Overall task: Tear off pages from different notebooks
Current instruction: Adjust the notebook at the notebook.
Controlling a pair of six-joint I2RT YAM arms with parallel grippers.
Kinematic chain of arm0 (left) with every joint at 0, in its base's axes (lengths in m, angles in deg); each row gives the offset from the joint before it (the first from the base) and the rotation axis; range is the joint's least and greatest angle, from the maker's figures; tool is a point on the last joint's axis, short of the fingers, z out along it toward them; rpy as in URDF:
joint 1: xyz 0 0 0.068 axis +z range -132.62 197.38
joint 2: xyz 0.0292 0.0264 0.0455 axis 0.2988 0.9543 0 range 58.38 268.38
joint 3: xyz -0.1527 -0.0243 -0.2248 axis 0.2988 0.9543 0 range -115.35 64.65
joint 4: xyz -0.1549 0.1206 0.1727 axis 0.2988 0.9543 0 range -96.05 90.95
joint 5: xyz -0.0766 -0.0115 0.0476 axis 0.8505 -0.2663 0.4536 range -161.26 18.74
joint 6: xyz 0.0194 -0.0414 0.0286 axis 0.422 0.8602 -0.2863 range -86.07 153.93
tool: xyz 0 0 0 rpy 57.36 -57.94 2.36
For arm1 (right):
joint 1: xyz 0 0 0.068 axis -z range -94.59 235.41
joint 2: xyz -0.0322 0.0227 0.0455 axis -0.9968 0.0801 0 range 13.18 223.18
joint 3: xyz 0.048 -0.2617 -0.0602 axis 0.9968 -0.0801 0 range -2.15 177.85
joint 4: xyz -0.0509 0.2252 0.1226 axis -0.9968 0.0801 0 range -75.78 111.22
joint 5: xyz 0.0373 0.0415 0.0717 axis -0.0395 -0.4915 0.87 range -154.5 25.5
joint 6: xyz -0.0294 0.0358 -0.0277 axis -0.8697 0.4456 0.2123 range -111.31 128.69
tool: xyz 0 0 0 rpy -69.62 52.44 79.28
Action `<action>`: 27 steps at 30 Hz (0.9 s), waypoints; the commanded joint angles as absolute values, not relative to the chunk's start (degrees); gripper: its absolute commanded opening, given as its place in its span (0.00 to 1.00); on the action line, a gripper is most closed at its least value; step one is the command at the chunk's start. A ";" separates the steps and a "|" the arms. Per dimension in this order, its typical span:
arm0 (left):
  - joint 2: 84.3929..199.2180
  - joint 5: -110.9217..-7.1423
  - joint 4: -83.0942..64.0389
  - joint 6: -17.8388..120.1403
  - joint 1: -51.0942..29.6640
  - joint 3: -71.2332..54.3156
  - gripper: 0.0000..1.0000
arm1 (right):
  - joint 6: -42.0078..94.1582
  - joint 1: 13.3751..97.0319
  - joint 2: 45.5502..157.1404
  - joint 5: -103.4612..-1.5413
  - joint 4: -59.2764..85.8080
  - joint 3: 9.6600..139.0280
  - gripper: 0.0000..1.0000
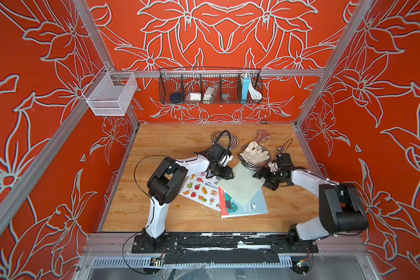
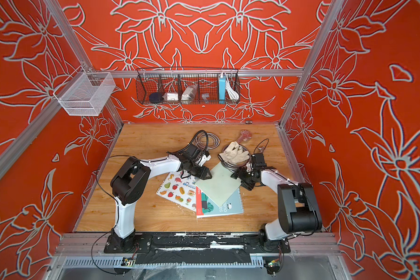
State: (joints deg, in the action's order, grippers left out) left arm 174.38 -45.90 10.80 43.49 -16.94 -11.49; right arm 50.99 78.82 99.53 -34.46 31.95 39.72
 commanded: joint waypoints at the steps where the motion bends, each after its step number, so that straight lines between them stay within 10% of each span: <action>1: 171.64 -43.46 15.21 43.61 -17.17 -9.59 0.35 | 48.40 77.18 102.45 -37.07 33.84 41.73 0.77; 9: 165.36 -44.74 17.84 44.94 -17.17 -4.96 0.04 | 45.59 71.80 104.25 -39.31 37.86 47.17 0.77; 19: 155.23 -53.72 25.70 45.21 -17.09 1.38 0.01 | 43.94 62.27 108.70 -39.43 37.96 53.85 0.77; 27: 154.59 -58.20 28.69 46.68 -16.62 4.02 0.63 | 40.48 58.04 115.95 -41.46 40.73 64.11 0.80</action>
